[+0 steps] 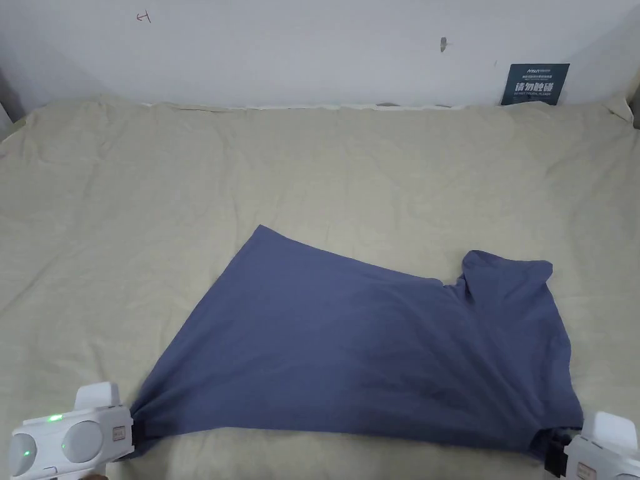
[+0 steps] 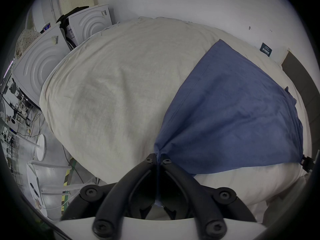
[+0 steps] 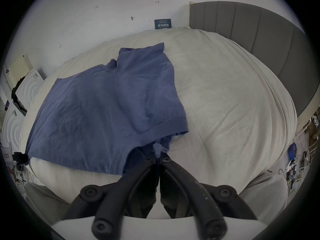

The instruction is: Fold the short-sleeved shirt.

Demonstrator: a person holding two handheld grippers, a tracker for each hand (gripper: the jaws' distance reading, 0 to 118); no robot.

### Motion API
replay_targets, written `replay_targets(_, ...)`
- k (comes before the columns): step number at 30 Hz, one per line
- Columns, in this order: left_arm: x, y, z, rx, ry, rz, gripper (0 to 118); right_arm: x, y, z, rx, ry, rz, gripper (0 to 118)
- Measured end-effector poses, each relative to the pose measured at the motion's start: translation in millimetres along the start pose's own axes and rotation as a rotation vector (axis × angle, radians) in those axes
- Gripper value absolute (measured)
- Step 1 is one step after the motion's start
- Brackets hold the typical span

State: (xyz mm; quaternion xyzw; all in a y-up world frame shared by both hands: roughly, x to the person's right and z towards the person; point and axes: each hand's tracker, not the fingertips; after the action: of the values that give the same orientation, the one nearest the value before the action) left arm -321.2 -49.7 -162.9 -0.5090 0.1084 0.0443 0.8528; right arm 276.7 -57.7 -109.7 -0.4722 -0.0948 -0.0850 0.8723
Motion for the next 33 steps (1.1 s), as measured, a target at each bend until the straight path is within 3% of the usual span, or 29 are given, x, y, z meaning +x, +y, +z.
replay_targets(1, 0.7, 2.0, 2.9, 0.004, -0.005, 0.004, 30, -1.1, 4.4, 4.2, 0.004, 0.001, -0.004, 24)
replay_targets(2, 1.5, 4.9, 7.6, 0.023, -0.010, 0.013, 56, -3.8, 8.4, 9.7, 0.022, 0.000, -0.010, 43)
replay_targets(3, 3.0, 9.6, 13.6, 0.049, -0.026, 0.016, 91, -6.5, 15.4, 16.0, 0.054, -0.008, -0.005, 72)
replay_targets(4, 5.0, 12.5, 20.5, 0.070, -0.045, 0.021, 110, -8.5, 23.1, 22.3, 0.085, -0.002, 0.006, 89)
replay_targets(5, 8.6, 18.0, 28.6, 0.103, -0.073, 0.025, 117, -11.6, 32.3, 30.1, 0.123, 0.000, 0.020, 98)
replay_targets(8, 26.7, 38.3, 62.7, 0.257, -0.104, 0.003, 117, -29.1, 58.0, 63.2, 0.264, -0.013, 0.057, 107)
replay_targets(17, 100.9, 89.0, 163.8, 0.722, -0.178, -0.075, 115, -73.6, 113.5, 161.1, 0.691, -0.024, 0.113, 107)
replay_targets(20, 122.2, 95.2, 180.4, 0.823, -0.199, -0.106, 107, -83.9, 118.3, 176.1, 0.790, -0.047, 0.141, 103)
replay_targets(21, 128.6, 95.5, 183.7, 0.854, -0.199, -0.115, 95, -87.4, 118.4, 179.9, 0.818, -0.062, 0.149, 97)
replay_targets(22, 134.4, 95.2, 185.8, 0.875, -0.199, -0.131, 81, -90.0, 118.6, 182.2, 0.838, -0.071, 0.156, 82)
replay_targets(23, 140.4, 93.8, 187.4, 0.896, -0.197, -0.152, 61, -93.2, 118.0, 184.5, 0.849, -0.086, 0.156, 66)
replay_targets(24, 145.1, 94.0, 186.0, 0.918, -0.196, -0.166, 23, -95.6, 117.3, 186.0, 0.861, -0.091, 0.160, 46)
replay_targets(25, 148.8, 93.3, 184.8, 0.925, -0.198, -0.174, 0, -96.9, 116.5, 186.5, 0.871, -0.096, 0.164, 17)
replay_targets(26, 152.2, 93.6, 183.5, 0.920, -0.209, -0.181, 0, -97.6, 116.1, 185.9, 0.889, -0.103, 0.164, 5)
replay_targets(33, 166.6, 113.4, 168.2, 0.872, -0.263, -0.183, 0, -94.1, 118.8, 179.2, 0.893, -0.084, 0.168, 1)
